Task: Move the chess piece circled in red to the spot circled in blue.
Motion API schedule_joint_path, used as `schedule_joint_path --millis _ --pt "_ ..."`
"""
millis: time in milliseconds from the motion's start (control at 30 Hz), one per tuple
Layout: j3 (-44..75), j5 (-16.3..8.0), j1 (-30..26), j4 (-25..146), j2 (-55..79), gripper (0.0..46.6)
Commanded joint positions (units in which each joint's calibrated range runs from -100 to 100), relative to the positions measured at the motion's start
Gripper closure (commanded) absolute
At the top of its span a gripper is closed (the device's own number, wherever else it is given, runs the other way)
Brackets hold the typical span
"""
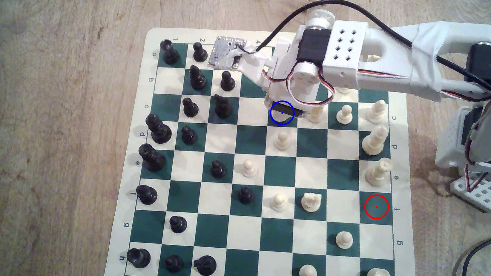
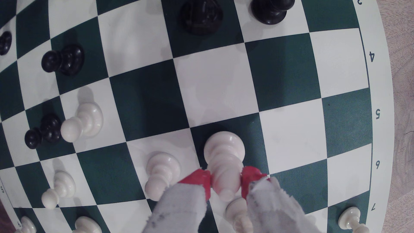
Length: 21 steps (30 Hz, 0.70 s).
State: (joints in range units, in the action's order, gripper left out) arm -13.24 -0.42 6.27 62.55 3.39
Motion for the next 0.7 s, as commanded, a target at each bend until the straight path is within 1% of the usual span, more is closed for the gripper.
schedule_joint_path --millis 0,300,433,667 --pt "2.45 0.15 0.58 0.19 -0.59 46.4" --pt "1.64 0.49 0.73 0.60 0.09 46.4" --pt "1.27 1.17 0.73 1.82 0.77 46.4" --pt "1.18 1.22 0.97 1.58 0.51 46.4"
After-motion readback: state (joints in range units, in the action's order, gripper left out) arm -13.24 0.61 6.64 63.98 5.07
